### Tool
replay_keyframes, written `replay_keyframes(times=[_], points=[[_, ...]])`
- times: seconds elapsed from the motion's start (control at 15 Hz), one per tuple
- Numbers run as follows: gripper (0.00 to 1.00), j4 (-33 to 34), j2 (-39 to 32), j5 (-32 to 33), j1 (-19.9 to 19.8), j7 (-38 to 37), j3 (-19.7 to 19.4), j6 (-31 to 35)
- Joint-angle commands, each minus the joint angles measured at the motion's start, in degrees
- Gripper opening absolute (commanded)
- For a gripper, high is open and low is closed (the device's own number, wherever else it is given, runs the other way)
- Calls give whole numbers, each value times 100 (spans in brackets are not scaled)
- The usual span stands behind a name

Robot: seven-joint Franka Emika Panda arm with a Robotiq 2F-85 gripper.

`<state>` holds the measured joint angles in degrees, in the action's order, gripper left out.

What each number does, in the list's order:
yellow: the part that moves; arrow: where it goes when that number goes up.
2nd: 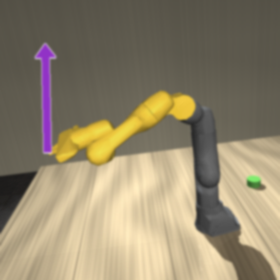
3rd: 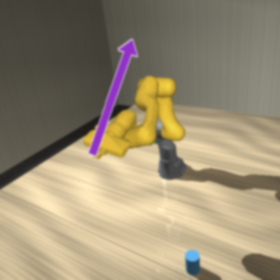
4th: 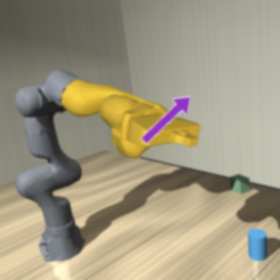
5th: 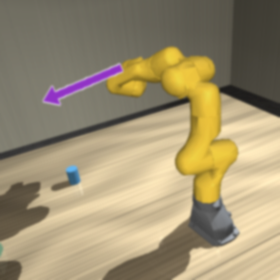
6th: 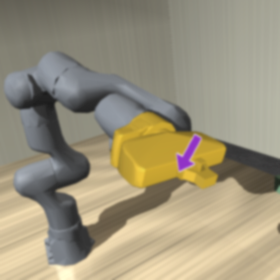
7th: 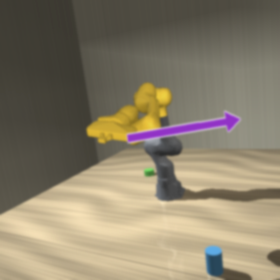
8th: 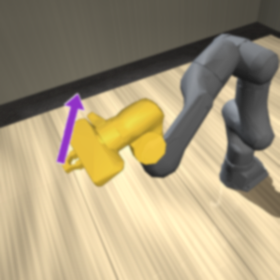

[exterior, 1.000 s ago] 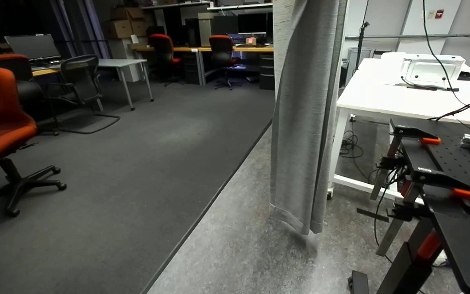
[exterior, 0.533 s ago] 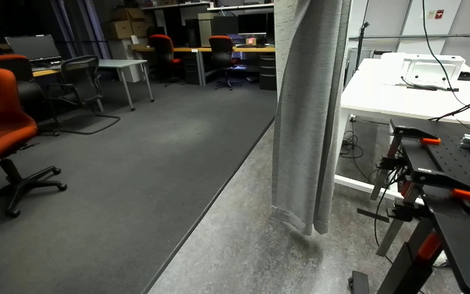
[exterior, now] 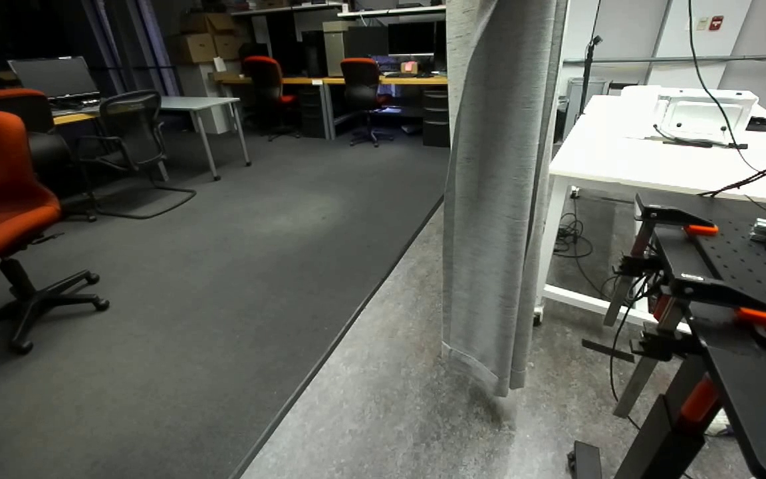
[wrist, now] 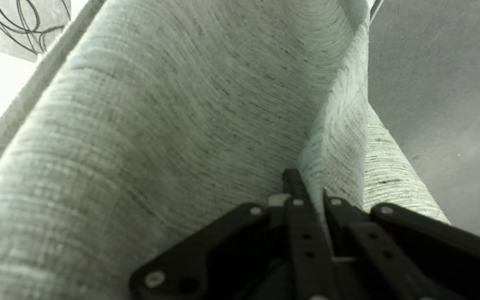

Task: Pull the curtain open to the right

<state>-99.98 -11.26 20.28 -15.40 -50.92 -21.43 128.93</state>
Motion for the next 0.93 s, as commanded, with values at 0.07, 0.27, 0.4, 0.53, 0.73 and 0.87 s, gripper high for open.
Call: replay_keyframes(times=[0.07,0.27,0.4,0.53,0.73,0.87], points=[[1,-400,-274,-1017,-372,1344,36,105],[1,-347,-160,-1182,86,1342,248,-294],[1,-398,-89,-1394,184,1507,449,-381],[1,-489,-146,-1590,367,1542,703,-458],[1,-549,-242,-1738,679,1475,1018,-575],[1,-503,-275,-1749,821,1427,1141,-680]])
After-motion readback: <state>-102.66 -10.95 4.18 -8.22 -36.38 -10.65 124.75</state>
